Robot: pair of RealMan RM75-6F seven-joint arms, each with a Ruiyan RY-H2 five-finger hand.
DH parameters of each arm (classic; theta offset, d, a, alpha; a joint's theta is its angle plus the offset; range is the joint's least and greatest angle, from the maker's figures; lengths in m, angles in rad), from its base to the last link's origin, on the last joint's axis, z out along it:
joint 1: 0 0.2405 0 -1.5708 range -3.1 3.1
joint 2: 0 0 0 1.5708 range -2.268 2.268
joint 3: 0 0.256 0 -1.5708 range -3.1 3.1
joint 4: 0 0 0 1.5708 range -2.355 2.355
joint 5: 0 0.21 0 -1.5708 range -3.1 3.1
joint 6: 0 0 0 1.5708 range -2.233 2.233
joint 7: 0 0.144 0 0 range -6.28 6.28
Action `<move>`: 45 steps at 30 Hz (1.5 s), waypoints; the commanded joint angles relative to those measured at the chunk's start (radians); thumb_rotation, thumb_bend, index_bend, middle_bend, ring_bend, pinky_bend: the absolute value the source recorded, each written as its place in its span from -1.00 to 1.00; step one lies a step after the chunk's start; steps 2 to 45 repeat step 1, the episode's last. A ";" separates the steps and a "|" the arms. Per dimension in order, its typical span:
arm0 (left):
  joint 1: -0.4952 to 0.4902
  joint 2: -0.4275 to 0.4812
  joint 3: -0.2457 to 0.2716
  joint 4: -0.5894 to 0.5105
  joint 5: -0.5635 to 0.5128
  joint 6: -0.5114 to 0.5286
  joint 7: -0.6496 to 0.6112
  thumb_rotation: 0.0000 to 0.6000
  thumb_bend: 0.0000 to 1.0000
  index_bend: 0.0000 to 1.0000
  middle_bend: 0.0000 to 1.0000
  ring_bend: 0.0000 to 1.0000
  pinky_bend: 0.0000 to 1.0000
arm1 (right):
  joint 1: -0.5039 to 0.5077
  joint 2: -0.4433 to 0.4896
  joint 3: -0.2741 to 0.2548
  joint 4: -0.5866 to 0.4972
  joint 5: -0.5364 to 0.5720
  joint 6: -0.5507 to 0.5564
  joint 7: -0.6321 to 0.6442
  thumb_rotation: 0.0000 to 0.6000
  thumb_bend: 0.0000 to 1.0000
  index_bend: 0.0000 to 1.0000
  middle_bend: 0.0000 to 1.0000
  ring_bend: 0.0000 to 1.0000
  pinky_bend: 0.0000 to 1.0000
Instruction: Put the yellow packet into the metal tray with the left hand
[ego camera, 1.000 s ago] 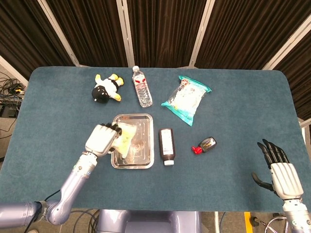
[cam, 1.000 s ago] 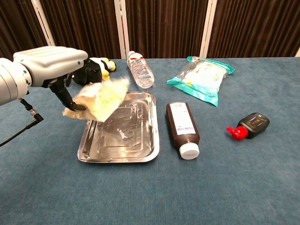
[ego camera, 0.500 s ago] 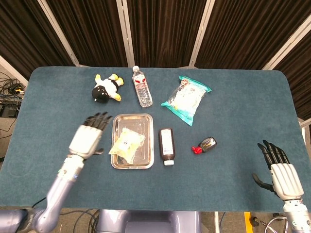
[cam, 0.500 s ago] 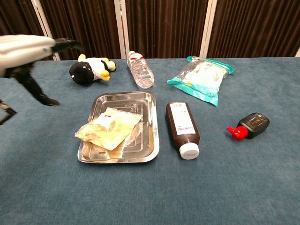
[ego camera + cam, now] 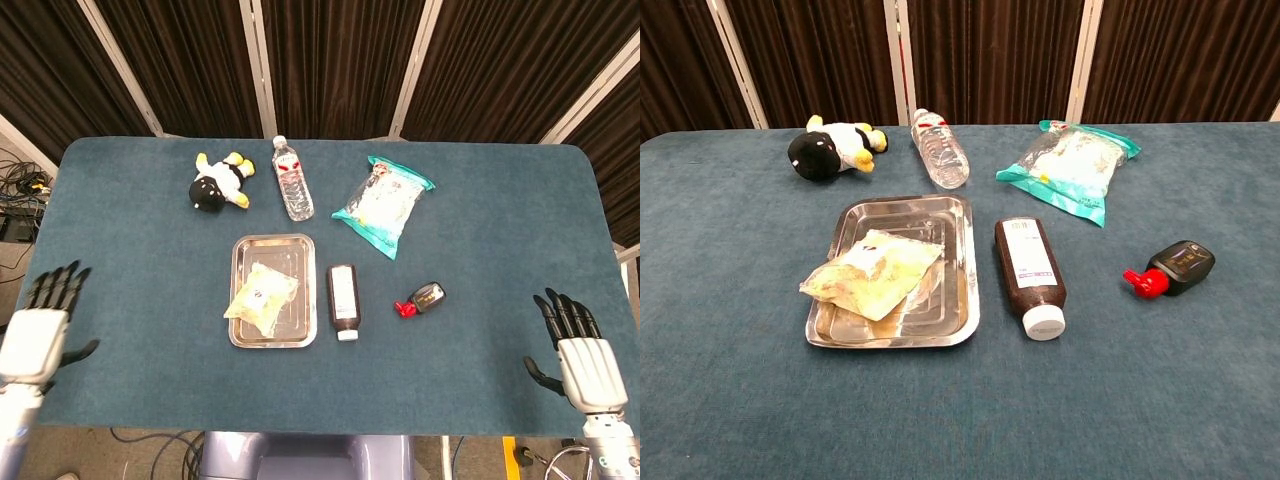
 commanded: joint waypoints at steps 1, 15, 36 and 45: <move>0.034 0.001 0.013 0.025 0.010 0.006 -0.036 1.00 -0.97 -1.00 -1.00 -1.00 -0.88 | -0.011 -0.015 0.005 0.010 -0.014 0.032 0.000 1.00 -0.39 -1.00 -1.00 -1.00 -0.83; 0.034 0.001 0.013 0.025 0.010 0.006 -0.036 1.00 -0.97 -1.00 -1.00 -1.00 -0.88 | -0.011 -0.015 0.005 0.010 -0.014 0.032 0.000 1.00 -0.39 -1.00 -1.00 -1.00 -0.83; 0.034 0.001 0.013 0.025 0.010 0.006 -0.036 1.00 -0.97 -1.00 -1.00 -1.00 -0.88 | -0.011 -0.015 0.005 0.010 -0.014 0.032 0.000 1.00 -0.39 -1.00 -1.00 -1.00 -0.83; 0.034 0.001 0.013 0.025 0.010 0.006 -0.036 1.00 -0.97 -1.00 -1.00 -1.00 -0.88 | -0.011 -0.015 0.005 0.010 -0.014 0.032 0.000 1.00 -0.39 -1.00 -1.00 -1.00 -0.83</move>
